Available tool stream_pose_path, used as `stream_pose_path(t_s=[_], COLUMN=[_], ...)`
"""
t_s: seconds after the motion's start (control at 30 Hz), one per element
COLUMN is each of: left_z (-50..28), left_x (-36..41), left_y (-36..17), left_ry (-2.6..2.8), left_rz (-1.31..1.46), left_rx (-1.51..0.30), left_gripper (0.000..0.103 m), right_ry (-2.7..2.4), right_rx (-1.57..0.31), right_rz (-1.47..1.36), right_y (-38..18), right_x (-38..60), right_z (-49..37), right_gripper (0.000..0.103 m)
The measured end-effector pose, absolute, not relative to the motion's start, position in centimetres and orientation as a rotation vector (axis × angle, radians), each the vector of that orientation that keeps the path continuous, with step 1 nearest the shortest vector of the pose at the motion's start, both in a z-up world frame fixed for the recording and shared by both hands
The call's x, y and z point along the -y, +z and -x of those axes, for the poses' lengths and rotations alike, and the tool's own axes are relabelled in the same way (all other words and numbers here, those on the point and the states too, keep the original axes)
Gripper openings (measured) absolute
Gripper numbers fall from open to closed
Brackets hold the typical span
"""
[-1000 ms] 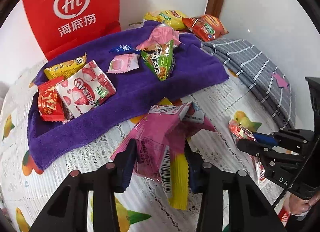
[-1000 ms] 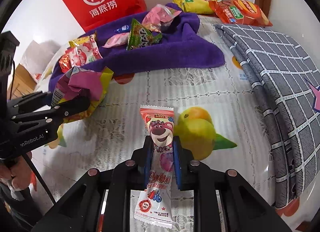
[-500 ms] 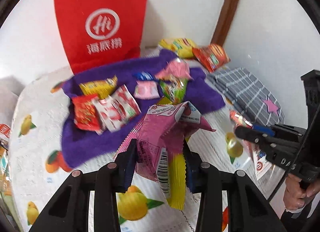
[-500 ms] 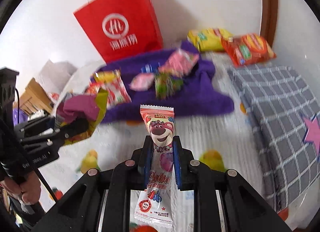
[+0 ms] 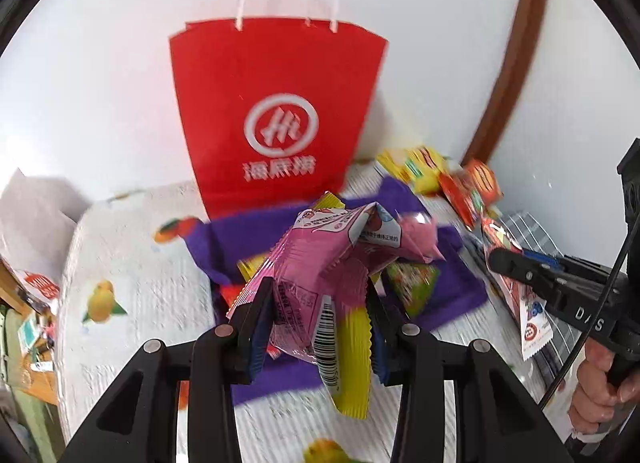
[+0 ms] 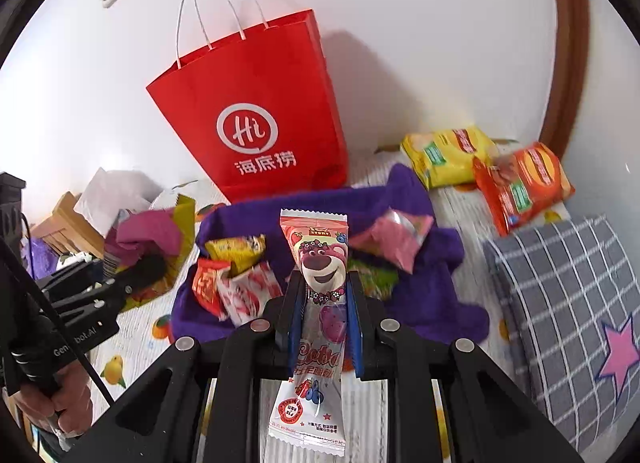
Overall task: Organize snacks
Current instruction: 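Carry the bear wrapper in the right tool while the left carries the pink bag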
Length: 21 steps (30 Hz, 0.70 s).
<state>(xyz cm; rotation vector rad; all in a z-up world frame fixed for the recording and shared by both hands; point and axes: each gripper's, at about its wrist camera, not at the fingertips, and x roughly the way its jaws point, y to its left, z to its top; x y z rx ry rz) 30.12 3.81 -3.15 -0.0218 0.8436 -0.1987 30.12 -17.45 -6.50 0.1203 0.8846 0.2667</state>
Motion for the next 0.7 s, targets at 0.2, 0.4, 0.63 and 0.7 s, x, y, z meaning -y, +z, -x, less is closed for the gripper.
stream_pose_path(t_s=[0.2, 0.4, 0.63, 0.7], left_z=[-33.2, -34.5, -34.9, -35.1], left_x=[-4.9, -5.5, -5.9, -5.9], left_y=[-4.0, -5.6, -6.3, -6.6], left_ry=[-0.179, -0.158, -0.162, -0.16], left_rz=[0.071, 0.081, 0.104, 0.105], left_rx=[-0.836, -0.866, -0.884, -0.894], left_gripper=[0.039, 0.039, 0.039, 0.039], right_ry=[0.252, 0.265, 0.277, 0.273], right_rx=[-0.894, -0.908, -0.896, -0.907], right_rz=[-0.084, -0.077, -0.11, -0.105], right_y=[-6.6, -8.1, -8.5, -8.8], right_x=[15.8, 15.0, 14.5, 14.4], right_z=[-33.2, -35.6, -37.7, -38.0], right_gripper=[0.02, 0.02, 0.021, 0.021])
